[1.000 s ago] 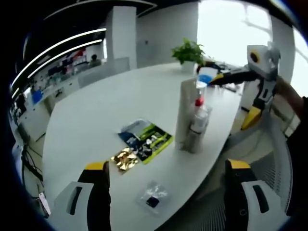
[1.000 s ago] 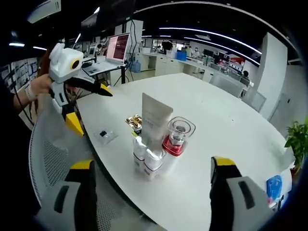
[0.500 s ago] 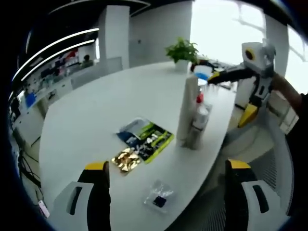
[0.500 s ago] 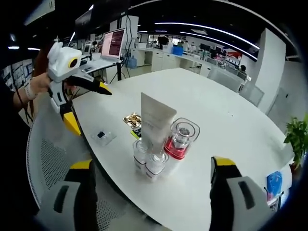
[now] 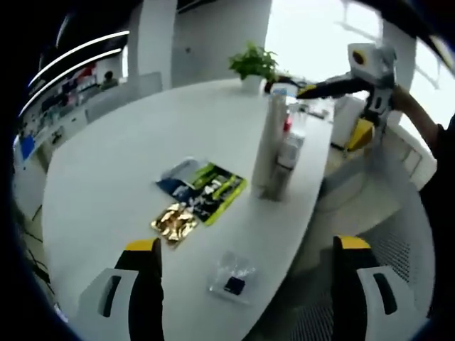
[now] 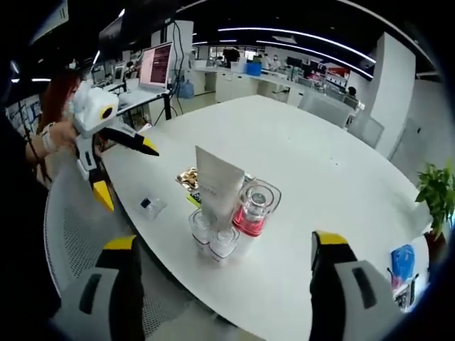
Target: Arrange the skincare products in the storage area until every visible bottle or jar stands upright without overlapping.
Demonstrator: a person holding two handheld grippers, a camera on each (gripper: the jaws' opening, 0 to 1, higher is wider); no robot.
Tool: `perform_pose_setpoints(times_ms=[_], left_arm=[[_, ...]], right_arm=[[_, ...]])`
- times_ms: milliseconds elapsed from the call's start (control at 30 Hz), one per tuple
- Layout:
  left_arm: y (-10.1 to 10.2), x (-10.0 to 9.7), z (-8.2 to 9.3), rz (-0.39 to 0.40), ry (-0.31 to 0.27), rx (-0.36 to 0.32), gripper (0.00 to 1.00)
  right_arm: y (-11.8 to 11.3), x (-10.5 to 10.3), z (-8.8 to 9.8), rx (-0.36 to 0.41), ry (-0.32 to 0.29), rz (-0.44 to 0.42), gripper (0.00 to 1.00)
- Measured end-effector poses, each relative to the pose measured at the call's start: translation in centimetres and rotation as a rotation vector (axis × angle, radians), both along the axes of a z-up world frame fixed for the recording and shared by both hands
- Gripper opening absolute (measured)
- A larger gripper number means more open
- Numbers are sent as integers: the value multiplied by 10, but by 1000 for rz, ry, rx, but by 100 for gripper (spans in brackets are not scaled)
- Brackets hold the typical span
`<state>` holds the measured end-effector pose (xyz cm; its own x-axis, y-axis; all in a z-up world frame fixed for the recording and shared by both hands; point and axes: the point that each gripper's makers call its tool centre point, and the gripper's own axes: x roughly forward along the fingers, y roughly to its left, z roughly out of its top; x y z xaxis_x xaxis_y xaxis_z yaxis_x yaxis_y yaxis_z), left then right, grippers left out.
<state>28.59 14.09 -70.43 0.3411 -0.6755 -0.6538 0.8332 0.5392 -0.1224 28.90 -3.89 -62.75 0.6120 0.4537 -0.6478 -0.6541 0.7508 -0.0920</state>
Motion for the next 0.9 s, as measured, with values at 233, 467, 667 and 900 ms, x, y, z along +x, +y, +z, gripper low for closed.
perform_pose_setpoints(times_ms=[233,467,667,900], left_arm=[[10,16,-21,-27,-32,64,94],[26,31,-48,-17,-44,155,90],[36,37,-62,-8,-35,199,86],[47,41,-79,-14,-16,272,85]], right_arm=[[-4,20,22,-4,-25,-3,99],[0,38,37,21,-26,22,99],[6,55,42,15,-27,64,99],[10,75,54,31,-36,83,99]])
